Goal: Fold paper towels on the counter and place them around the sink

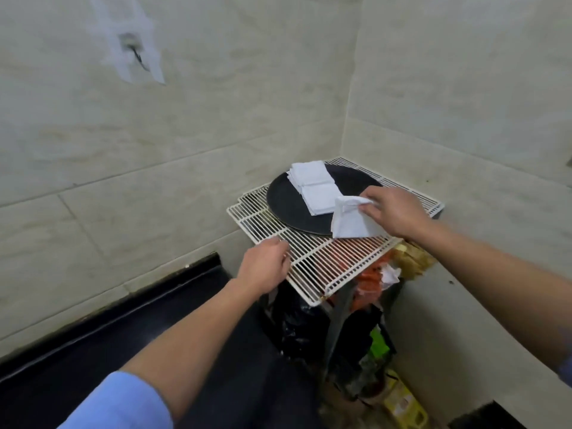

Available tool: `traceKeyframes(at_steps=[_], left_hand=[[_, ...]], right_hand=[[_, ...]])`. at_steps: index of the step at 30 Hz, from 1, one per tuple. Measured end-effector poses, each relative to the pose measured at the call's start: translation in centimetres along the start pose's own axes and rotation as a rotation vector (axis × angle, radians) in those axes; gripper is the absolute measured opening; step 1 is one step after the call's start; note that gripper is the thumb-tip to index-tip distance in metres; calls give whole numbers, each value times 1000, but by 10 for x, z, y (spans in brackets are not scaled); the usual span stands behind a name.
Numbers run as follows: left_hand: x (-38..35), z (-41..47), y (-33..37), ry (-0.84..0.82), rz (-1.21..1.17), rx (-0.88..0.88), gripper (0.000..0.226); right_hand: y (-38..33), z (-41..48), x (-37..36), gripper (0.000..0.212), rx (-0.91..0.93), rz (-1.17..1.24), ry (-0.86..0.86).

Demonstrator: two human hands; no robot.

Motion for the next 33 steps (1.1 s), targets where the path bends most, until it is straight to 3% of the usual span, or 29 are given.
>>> traceKeyframes(at_steps=[4, 13, 25, 27, 30, 32, 33], left_hand=[[-12, 56, 9, 100, 50, 87, 19], [-41, 119, 12, 36, 136, 365, 25], [-57, 128, -6, 51, 134, 404, 26], [-59, 128, -9, 56, 129, 385, 27], [-61, 126, -14, 74, 119, 363, 27], [-63, 125, -15, 92, 114, 349, 27], [-63, 124, -15, 100, 109, 344, 27]], right_hand=[[28, 64, -22, 18, 136, 74, -57], [36, 164, -63, 20, 408, 190, -251], [14, 228, -144, 34, 351, 218, -430], [14, 223, -145, 34, 342, 138, -388], [13, 207, -137, 37, 375, -40, -73], [9, 191, -134, 41, 436, -18, 68], [5, 183, -137, 45, 476, 11, 54]])
Point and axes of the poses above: each hand's wrist, its own z-axis towards the middle knuckle, its own x-axis out of the back of the hand, y = z × x, the point moved 3 cm from there along z, towards the middle knuckle, and after that the axes turned 14 degrees about -z, right-handed, at the moved point
